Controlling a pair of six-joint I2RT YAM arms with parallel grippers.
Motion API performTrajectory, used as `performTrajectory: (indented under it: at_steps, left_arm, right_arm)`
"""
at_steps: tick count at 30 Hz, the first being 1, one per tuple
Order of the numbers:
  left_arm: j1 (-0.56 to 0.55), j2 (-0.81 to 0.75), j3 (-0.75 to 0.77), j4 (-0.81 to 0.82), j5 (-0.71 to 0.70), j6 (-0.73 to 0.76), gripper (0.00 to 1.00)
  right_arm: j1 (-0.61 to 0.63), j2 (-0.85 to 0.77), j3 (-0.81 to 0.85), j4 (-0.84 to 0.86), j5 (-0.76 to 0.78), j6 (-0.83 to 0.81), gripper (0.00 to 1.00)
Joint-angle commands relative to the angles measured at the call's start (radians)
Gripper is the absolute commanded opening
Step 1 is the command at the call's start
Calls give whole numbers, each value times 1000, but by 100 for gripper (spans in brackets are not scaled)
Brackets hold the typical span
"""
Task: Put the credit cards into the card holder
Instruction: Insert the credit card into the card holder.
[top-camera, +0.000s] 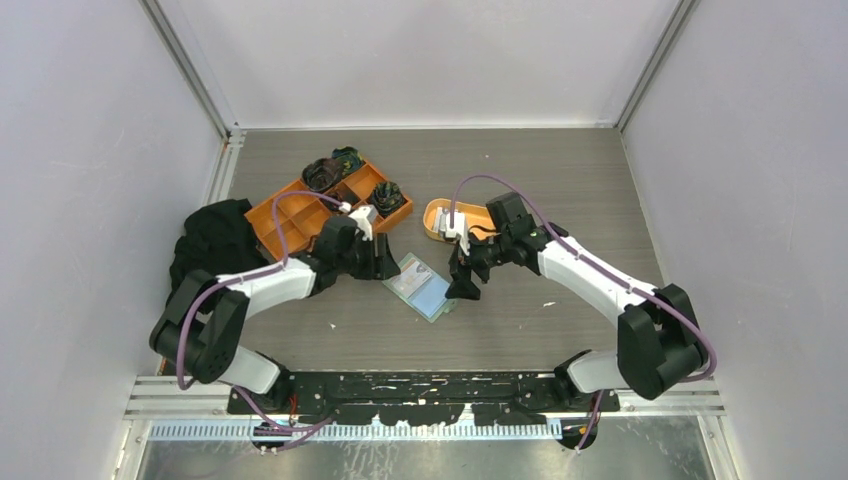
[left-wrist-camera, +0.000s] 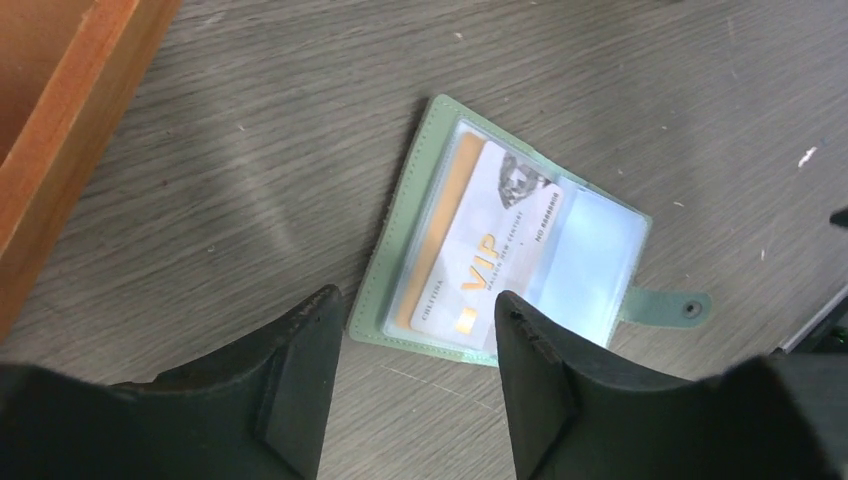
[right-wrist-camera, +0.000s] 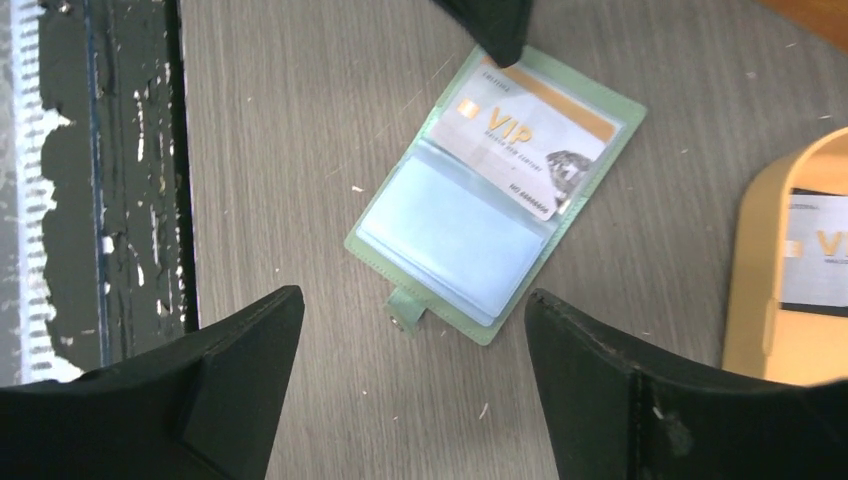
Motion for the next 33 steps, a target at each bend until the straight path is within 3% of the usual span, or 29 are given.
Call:
performTrajectory:
  at_steps: [1,10,16,20,23,28,33]
  left_arm:
    - [8,56,81,-97,-31,20,56]
    - [7,165,161,-190,-43,72,52]
    - [-19,180,137,-175,67,44,42]
    - [-73,144,72,-121,78,-4,39]
    - [-123,118,24,-60,78,-55,39]
    - [-187,76,-44,39,76,-134,39]
    - [-215,5,-116,122,56,-195,39]
  right_arm:
    - [1,35,54,-100,-56,-140,84]
    - [3,70,67,-116,-62,-145,75]
    - [11,90,53,-106,-58,-175,58]
    - [30,122,36,-101,-38,-267,38]
    - [50,147,26,-33,32,-232,28]
    - [83,192,42,-20,147,-211,21]
    - [87,234,80,-126,178,-311,17]
